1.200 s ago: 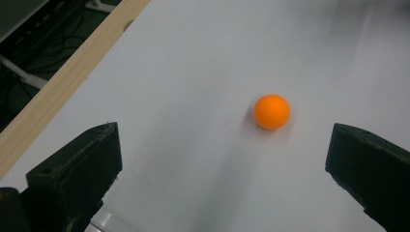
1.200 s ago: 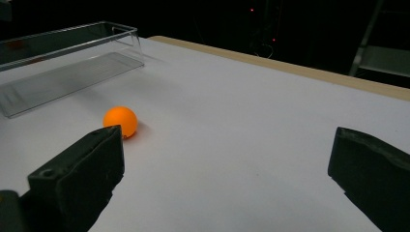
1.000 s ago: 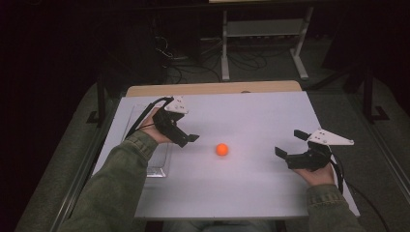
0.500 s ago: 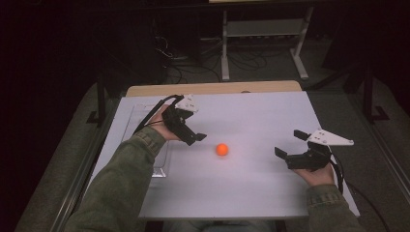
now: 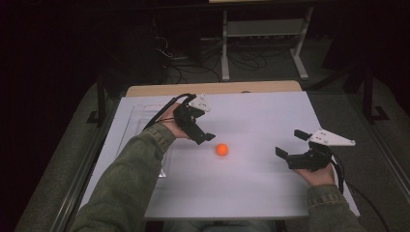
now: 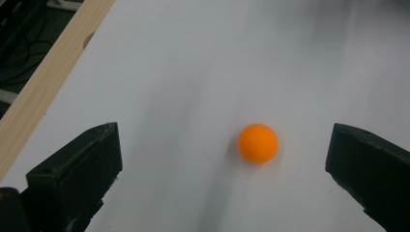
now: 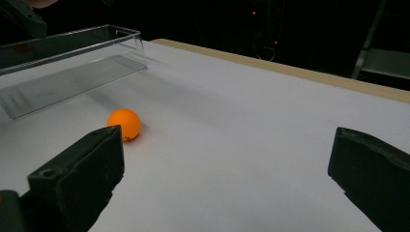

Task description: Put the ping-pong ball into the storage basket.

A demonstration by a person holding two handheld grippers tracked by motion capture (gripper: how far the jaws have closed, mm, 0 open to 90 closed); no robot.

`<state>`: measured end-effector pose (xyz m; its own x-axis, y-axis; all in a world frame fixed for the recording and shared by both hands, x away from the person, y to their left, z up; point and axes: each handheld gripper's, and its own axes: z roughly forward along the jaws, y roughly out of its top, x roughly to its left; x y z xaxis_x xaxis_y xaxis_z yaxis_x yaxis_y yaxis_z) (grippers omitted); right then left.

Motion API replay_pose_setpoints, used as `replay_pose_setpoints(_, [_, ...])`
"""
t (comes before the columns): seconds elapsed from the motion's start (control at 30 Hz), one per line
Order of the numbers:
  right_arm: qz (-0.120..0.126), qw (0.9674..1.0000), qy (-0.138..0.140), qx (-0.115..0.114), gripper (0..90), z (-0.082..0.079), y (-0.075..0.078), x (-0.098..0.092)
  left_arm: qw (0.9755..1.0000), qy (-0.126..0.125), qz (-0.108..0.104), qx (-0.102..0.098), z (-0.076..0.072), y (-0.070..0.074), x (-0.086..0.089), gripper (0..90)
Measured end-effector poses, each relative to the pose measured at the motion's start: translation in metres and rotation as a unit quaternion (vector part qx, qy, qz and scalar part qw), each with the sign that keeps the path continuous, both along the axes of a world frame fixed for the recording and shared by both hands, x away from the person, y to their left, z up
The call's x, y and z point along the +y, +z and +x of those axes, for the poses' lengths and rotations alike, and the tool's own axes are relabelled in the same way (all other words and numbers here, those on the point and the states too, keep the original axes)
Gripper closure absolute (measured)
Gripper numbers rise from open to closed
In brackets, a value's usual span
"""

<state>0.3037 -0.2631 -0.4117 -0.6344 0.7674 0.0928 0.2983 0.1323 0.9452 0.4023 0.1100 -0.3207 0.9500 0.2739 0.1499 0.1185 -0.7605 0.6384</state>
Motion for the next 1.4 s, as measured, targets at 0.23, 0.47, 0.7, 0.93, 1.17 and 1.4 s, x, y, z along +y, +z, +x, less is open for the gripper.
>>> replay_pose_setpoints(0.23, [0.001, 1.0, 0.0, 0.0, 0.0, 0.0, 0.0, 0.0, 0.9999, -0.008, 0.009, 0.005, 0.003, -0.003, -0.009, 0.0])
replay_pose_setpoints(0.47, [0.002, 1.0, 0.001, 0.0, 0.0, 0.0, 0.0, 0.0, 0.9997, -0.015, 0.018, 0.011, 0.006, -0.008, -0.017, 0.0])
replay_pose_setpoints(0.7, [0.003, 1.0, 0.002, 0.001, 0.0, 0.0, 0.0, 0.0, 0.9992, -0.024, 0.031, 0.011, 0.007, -0.013, -0.024, 0.0])
replay_pose_setpoints(0.93, [0.002, 1.0, 0.003, 0.001, 0.0, 0.0, 0.0, 0.0, 0.9988, -0.027, 0.039, 0.015, 0.009, -0.019, -0.029, 0.0])
replay_pose_setpoints(1.17, [0.002, 1.0, 0.004, 0.002, 0.0, 0.0, 0.0, 0.0, 0.9982, -0.027, 0.049, 0.021, 0.012, -0.025, -0.032, 0.0])
replay_pose_setpoints(1.4, [0.002, 1.0, 0.005, 0.003, 0.0, 0.0, 0.0, 0.0, 0.9975, -0.031, 0.058, 0.025, 0.014, -0.031, -0.035, 0.0])
